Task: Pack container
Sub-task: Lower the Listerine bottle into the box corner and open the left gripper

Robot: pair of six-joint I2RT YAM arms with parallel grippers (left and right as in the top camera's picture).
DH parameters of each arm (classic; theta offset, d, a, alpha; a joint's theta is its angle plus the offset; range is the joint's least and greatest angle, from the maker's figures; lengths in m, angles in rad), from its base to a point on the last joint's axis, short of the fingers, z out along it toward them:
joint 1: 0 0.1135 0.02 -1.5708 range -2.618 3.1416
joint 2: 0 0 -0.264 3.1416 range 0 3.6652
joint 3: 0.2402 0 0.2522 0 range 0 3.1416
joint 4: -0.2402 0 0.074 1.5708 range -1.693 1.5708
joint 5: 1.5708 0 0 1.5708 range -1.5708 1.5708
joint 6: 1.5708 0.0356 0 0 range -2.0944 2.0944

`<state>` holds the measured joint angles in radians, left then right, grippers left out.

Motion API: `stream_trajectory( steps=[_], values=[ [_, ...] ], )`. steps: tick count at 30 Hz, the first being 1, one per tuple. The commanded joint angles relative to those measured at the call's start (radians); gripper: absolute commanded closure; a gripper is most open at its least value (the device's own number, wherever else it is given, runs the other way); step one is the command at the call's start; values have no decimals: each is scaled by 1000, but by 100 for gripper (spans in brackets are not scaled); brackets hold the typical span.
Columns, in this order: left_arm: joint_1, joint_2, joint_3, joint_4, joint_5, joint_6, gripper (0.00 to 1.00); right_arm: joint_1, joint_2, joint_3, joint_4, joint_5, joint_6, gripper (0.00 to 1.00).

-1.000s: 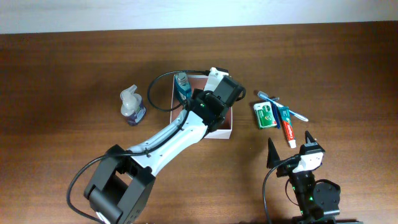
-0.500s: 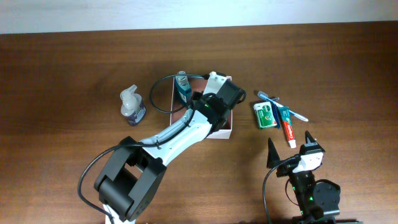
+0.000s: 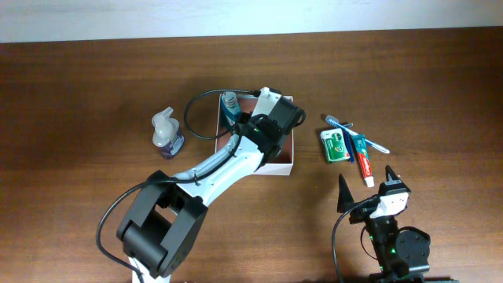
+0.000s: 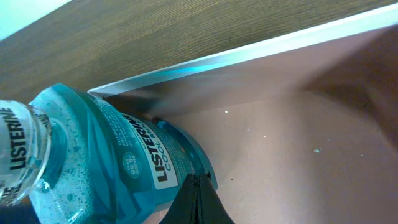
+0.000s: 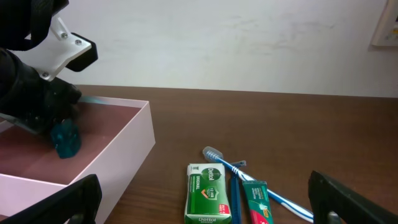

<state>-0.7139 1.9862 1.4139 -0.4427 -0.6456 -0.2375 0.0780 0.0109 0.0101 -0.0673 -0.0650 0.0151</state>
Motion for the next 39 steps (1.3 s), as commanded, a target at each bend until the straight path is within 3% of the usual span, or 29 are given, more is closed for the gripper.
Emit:
stream_trajectory(
  steps=[1,15,39],
  values=[
    [4,11,14,-9,-37,31,99,-8,-7,-5,-5,-2,0,1],
    [6,11,14,-54,-138,31,99,-8,-7,-5,-5,-2,0,1],
    [32,11,14,-92,-127,30,99,-8,-7,-5,-5,-2,0,1]
  ],
)
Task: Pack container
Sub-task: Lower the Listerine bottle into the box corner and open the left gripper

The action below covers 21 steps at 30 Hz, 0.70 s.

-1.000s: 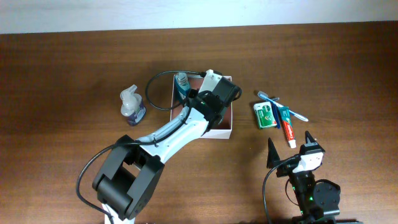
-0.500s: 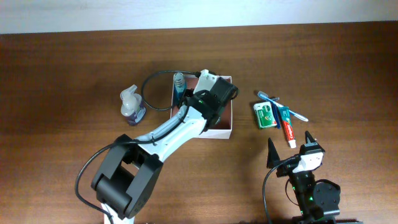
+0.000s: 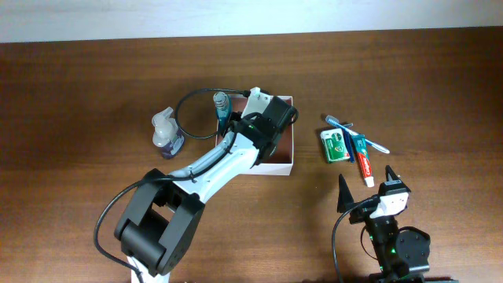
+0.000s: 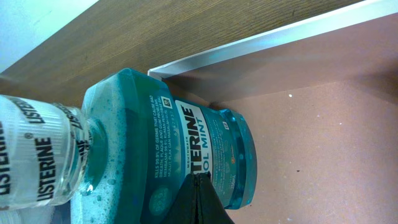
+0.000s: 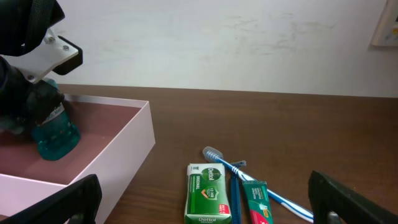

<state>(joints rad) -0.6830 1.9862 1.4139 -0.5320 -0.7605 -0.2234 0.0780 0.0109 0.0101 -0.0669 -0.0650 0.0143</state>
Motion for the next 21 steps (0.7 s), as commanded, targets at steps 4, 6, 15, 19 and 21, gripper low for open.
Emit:
stream_trajectory(
  steps=[4,6,15,19,21],
  values=[
    [-4,11,14,-2,32,16,99,-8,-7,-5,-5,-2,1,1],
    [-8,11,14,0,39,16,99,-8,-7,-5,-5,-2,1,1],
    [-45,11,24,27,43,57,99,-8,-7,-5,-5,-2,1,1],
    [-81,11,58,30,42,116,99,-8,-7,-5,-5,-2,1,1],
    [-99,9,77,28,49,125,99,-8,-7,-5,-5,-2,1,1]
  ],
)
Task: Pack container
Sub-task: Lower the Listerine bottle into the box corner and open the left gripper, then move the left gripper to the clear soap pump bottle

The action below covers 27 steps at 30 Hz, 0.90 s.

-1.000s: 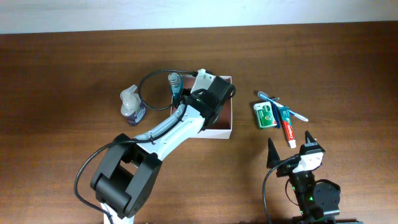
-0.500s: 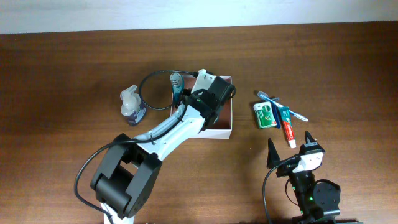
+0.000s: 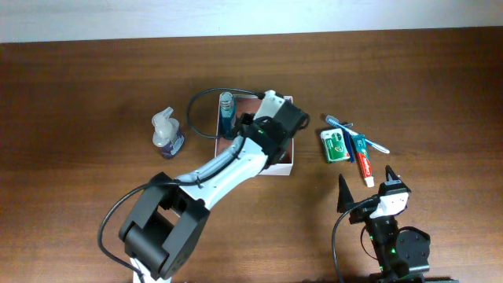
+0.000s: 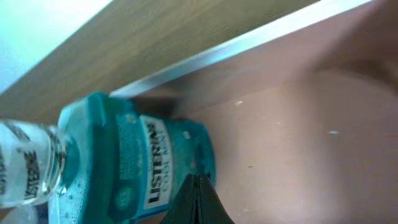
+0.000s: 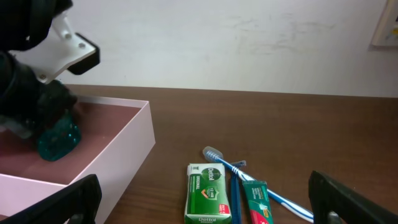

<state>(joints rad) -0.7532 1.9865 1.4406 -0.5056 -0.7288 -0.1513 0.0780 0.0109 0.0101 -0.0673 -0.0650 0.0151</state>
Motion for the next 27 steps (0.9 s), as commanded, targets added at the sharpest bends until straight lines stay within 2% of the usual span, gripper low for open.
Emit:
stream_trajectory(
  steps=[1,7,16,20,22,24,26,27],
  values=[
    [-34,6,57,-2,29,53,99,-8,-7,-5,-5,-2,0,1],
    [-42,-47,104,-38,177,56,99,-8,-7,-5,-5,-2,0,1],
    [-26,-315,120,-141,191,55,99,-8,-7,-5,-5,-2,0,1],
    [66,-472,120,-259,191,5,99,-8,-7,-5,-5,-2,0,1],
    [139,-529,120,-333,192,-61,97,-8,-7,-5,-5,-2,0,1],
    [230,-572,120,-429,200,-178,97,-8,-7,-5,-5,-2,0,1],
    [338,-595,119,-518,274,-260,97,-8,-7,-5,-5,-2,0,1],
    [377,-595,119,-540,317,-264,91,-8,-7,-5,-5,-2,0,1]
  ],
)
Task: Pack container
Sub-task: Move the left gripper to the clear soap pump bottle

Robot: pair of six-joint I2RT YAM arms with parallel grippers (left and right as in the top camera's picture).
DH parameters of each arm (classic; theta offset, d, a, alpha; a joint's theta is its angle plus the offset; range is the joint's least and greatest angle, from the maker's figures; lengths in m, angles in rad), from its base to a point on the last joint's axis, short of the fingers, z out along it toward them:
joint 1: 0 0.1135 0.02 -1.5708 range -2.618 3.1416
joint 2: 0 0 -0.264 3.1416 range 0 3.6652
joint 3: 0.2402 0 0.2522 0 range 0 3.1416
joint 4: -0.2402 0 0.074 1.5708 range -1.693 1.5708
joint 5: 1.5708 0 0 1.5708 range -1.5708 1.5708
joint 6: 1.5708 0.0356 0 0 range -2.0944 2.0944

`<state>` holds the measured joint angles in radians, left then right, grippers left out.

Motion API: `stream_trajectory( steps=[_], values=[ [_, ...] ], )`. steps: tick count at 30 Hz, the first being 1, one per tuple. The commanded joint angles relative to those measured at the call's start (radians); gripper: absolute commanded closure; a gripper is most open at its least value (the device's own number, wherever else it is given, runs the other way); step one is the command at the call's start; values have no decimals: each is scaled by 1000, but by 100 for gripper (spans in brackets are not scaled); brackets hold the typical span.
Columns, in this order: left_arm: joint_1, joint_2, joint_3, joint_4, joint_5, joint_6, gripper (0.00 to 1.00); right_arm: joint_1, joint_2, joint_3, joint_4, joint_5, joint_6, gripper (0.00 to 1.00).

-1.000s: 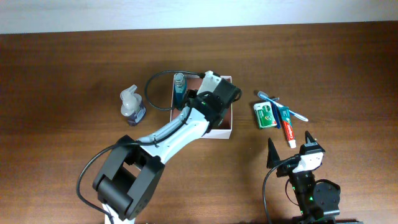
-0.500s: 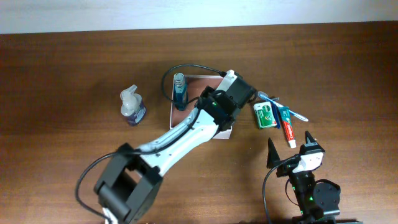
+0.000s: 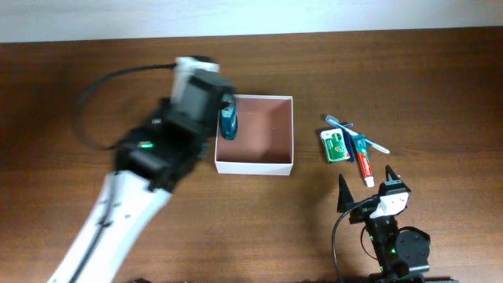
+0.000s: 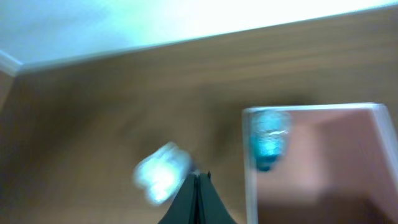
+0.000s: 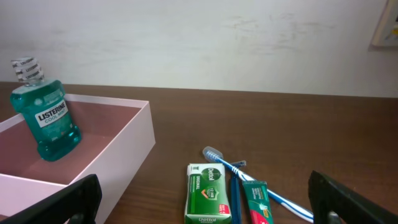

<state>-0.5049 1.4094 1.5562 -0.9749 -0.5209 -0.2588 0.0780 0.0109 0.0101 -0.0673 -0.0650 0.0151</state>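
Note:
The white box (image 3: 283, 167) with a pink floor sits mid-table. A teal Listerine bottle (image 3: 228, 123) stands upright in its far left corner, also seen in the right wrist view (image 5: 46, 118) and blurred in the left wrist view (image 4: 268, 138). My left gripper (image 4: 199, 176) is shut and empty, raised above the table left of the box. The arm (image 3: 169, 141) is motion-blurred. My right gripper (image 3: 366, 189) rests open at the near right, facing the box.
Right of the box lie a green Dettol soap (image 5: 209, 191), a toothpaste tube (image 5: 258, 202), a blue toothbrush (image 5: 249, 171) and a razor (image 5: 235, 194). A pale pump bottle (image 4: 163, 177) stands left of the box, hidden under the arm in the overhead view.
My left gripper was down inside the box beside the Listerine bottle. It is now out of the box, higher and to the left. The bottle stands alone in the corner. The right arm is unchanged.
My left gripper stayed shut, low in the box against the Listerine bottle, which stood tilted near the far left corner and shifted a little between moments. The arm has since left the box and the bottle stands upright. The right gripper never moved.

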Motion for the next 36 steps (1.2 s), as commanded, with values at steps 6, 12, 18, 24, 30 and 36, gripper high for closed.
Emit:
stream_trajectory(
  steps=[6,12,18,24,30,36],
  values=[
    [306,13,-32,-118,212,-101,56,-8,-7,-5,-5,-2,0,1],
    [404,105,-32,-45,510,323,17,-8,-7,-5,-5,-2,0,2],
    [410,199,-32,-25,543,446,8,-8,-7,-5,-5,-2,0,1],
    [418,292,-32,-21,540,493,19,-8,-7,-5,-5,-2,0,1],
    [472,309,-32,4,544,492,19,-8,-7,-5,-5,-2,0,1],
    [477,327,-33,2,565,493,20,-8,-7,-5,-5,-2,0,1]
  ],
)
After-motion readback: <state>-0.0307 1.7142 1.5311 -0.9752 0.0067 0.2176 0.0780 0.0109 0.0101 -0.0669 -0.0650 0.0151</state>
